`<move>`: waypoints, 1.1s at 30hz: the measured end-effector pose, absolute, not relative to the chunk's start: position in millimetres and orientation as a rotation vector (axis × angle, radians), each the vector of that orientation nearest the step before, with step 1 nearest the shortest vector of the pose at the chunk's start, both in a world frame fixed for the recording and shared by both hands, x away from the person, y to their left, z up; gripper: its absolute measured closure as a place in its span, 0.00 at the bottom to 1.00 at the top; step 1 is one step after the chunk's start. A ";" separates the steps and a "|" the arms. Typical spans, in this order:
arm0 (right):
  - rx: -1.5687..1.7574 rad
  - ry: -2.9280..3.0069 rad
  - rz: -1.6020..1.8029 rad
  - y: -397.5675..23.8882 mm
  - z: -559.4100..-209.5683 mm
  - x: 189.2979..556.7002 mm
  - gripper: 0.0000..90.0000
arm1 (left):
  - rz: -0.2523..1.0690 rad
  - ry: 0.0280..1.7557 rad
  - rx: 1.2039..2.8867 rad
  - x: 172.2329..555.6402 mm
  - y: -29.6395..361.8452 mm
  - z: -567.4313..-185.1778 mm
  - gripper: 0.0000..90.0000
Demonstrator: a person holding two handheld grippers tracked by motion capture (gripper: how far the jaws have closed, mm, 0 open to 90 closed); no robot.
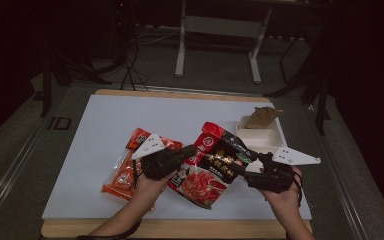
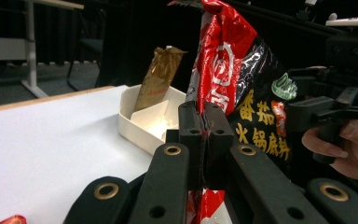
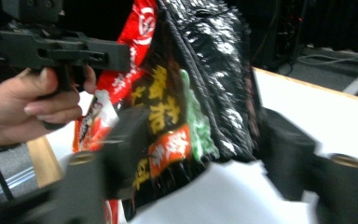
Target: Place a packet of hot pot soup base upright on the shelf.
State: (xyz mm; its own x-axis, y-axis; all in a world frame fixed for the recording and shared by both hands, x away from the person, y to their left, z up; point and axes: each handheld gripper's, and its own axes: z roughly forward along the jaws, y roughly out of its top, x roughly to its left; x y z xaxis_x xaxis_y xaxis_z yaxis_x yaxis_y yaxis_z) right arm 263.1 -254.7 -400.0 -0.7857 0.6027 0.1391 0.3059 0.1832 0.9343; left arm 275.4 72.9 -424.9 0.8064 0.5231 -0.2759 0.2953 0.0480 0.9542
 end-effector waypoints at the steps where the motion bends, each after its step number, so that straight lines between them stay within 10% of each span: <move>1: 0.864 2.194 1.664 -253.9 -398.4 262.9 0.50 | 0.205 0.675 1.544 274.9 72.4 -424.4 0.99; 13: 0.858 2.138 1.822 -258.0 -386.6 261.7 0.82 | 0.172 0.675 1.505 277.2 75.3 -425.5 0.99; 33: 0.686 2.233 1.717 -254.8 -355.2 276.4 0.86 | 0.119 0.662 1.575 286.3 77.1 -422.7 0.95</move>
State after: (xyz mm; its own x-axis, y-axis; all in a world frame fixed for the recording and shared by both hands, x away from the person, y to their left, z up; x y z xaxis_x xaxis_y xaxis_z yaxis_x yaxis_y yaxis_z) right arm 276.4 -254.8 -355.2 -0.8606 0.5011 0.0911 0.2169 0.1986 0.9558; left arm 286.3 77.1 -422.7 0.8242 0.4743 -0.3095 0.3369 0.0287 0.9411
